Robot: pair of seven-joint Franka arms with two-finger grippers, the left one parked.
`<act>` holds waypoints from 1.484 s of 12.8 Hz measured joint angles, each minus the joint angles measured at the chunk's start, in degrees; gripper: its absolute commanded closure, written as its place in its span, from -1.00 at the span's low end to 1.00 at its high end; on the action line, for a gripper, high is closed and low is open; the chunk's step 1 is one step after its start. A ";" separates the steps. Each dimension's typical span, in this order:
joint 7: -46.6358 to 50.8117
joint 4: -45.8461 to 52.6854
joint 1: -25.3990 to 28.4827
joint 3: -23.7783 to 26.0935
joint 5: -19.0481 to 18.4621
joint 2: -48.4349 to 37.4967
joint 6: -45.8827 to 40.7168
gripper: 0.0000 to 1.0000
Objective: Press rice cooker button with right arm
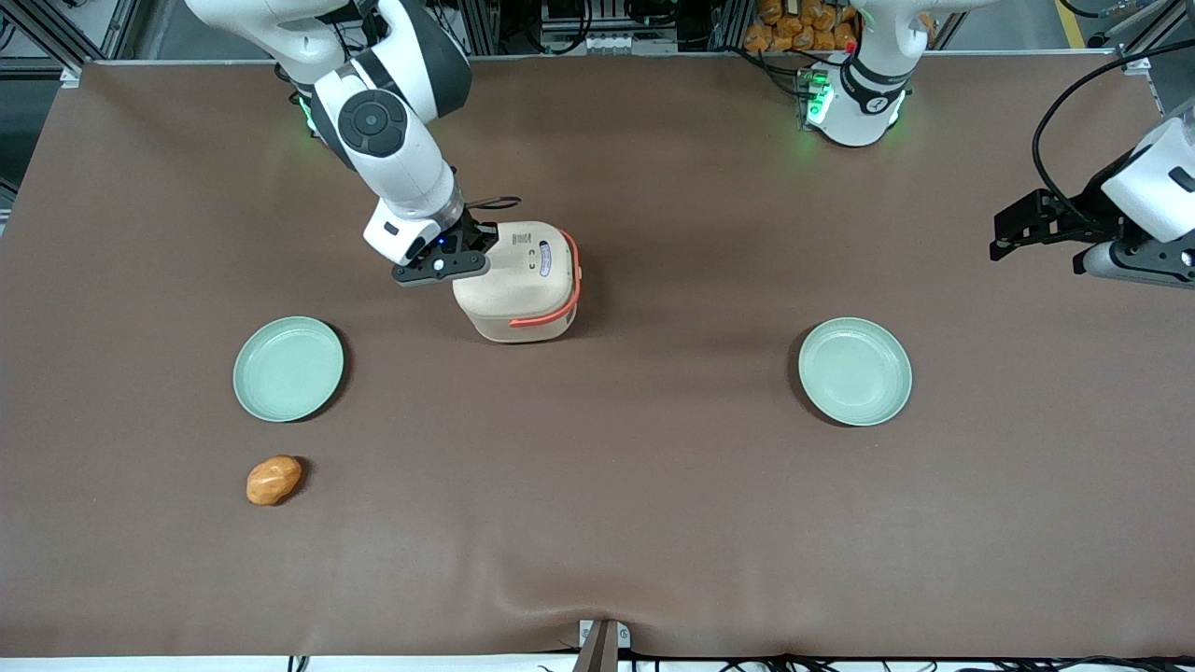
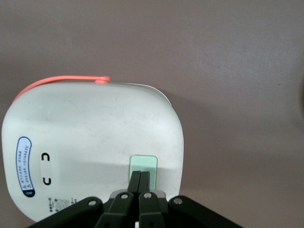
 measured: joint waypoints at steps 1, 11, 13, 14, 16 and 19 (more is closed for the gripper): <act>0.04 -0.19 0.00 0.00 0.00 0.01 0.13 1.00; 1.94 -1.92 0.00 0.18 0.02 0.74 3.79 1.00; 2.29 0.70 -0.16 0.05 0.03 0.49 -0.89 1.00; 2.35 4.30 -0.49 -0.08 0.11 0.24 -5.95 1.00; 2.34 13.08 -2.08 -0.44 1.37 -0.78 -16.33 0.65; 1.91 23.49 -3.96 -2.51 2.26 -2.38 -26.78 -0.94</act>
